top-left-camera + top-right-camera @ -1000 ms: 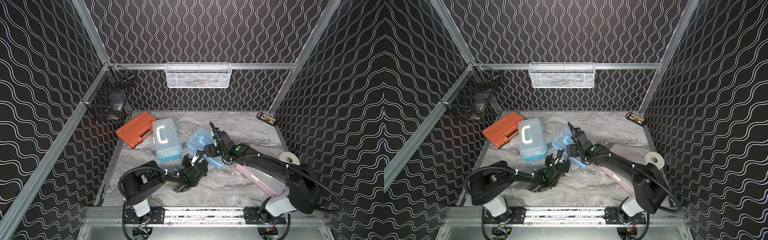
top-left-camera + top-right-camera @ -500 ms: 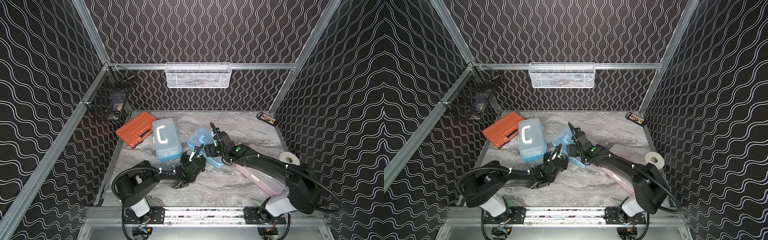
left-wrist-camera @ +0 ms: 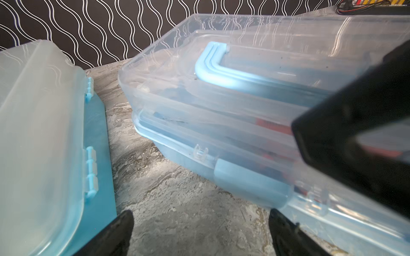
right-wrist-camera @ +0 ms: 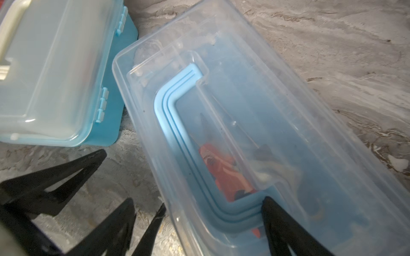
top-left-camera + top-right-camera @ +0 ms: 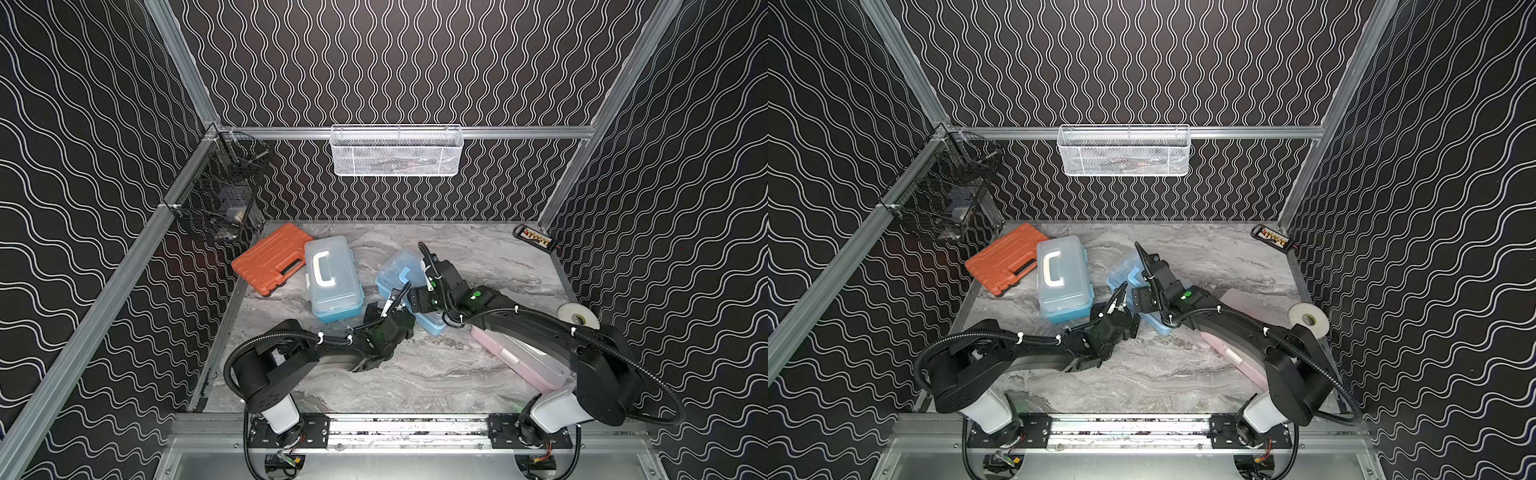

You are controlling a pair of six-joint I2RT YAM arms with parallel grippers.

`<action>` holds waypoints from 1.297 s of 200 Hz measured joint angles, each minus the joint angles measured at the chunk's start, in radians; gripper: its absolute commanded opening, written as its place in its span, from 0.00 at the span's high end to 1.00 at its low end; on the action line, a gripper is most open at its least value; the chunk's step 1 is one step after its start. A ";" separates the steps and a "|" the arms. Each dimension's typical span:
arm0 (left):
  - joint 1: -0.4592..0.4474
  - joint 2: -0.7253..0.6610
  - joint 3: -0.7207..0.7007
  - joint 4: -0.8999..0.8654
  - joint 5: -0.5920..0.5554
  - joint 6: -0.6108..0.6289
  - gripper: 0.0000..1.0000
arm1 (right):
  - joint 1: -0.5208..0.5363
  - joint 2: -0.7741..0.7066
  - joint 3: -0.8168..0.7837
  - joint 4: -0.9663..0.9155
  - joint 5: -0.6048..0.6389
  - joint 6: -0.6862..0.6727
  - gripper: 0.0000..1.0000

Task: Close toolboxes
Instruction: Adjust the toolbox at the center of the board.

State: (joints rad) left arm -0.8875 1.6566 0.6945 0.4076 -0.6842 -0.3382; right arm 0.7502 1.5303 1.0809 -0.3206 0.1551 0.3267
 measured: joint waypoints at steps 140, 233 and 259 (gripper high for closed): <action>0.044 -0.051 -0.014 0.077 0.037 -0.029 0.01 | -0.194 0.111 0.236 -0.295 -0.071 -0.011 0.08; 0.049 -0.067 -0.023 0.080 0.068 -0.056 0.01 | -0.206 0.079 0.257 -0.332 -0.119 -0.029 0.08; 0.050 -0.074 -0.033 0.082 0.079 -0.072 0.01 | -0.207 0.064 0.284 -0.332 -0.120 -0.032 0.06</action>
State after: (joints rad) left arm -0.8375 1.5822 0.6617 0.4892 -0.6048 -0.4099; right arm 0.5430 1.5944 1.3647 -0.6521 0.0353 0.2947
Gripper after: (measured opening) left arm 0.991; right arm 0.933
